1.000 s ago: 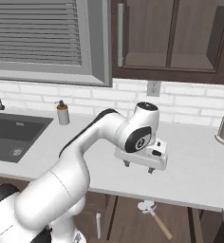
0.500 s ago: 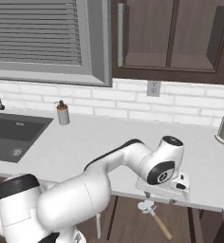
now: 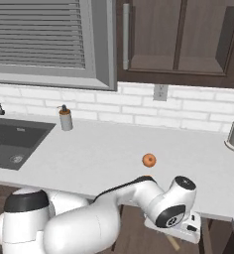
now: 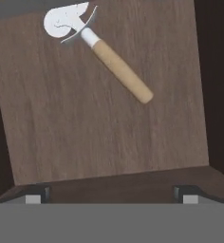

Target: Pick the pizza cutter from the drawer and place it on the counter.

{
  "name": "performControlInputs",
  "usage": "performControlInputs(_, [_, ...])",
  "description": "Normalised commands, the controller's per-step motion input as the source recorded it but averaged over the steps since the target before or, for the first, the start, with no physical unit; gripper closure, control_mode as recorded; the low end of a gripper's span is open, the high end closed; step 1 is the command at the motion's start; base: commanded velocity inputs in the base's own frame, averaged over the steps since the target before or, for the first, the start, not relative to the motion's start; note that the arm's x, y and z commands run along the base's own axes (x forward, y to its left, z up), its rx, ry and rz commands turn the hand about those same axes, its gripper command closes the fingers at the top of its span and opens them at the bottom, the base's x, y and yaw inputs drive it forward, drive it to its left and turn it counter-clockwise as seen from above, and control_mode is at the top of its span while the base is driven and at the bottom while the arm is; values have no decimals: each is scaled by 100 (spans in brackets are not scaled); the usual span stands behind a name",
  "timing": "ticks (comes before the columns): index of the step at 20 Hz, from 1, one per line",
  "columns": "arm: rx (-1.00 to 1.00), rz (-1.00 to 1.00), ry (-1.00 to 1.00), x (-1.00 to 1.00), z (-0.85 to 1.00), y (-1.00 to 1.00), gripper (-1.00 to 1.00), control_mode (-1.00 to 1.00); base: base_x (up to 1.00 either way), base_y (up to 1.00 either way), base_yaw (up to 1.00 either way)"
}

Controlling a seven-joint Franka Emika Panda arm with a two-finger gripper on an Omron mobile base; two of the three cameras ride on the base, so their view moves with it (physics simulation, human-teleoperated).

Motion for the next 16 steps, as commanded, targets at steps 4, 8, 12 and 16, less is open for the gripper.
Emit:
performControlInputs(4, [-1, 0, 0, -39, -65, 0, -100, -100, 0, 0, 0])
performControlInputs(8, [-2, 0, 0, -8, -36, 0, -100, -100, 0, 0, 0])
performControlInputs(12, [0, 0, 0, -3, -17, 0, -100, -100, 0, 0, 0])
performControlInputs(16, [0, 0, 0, -13, -16, -1, -100, -100, 0, 0, 0])
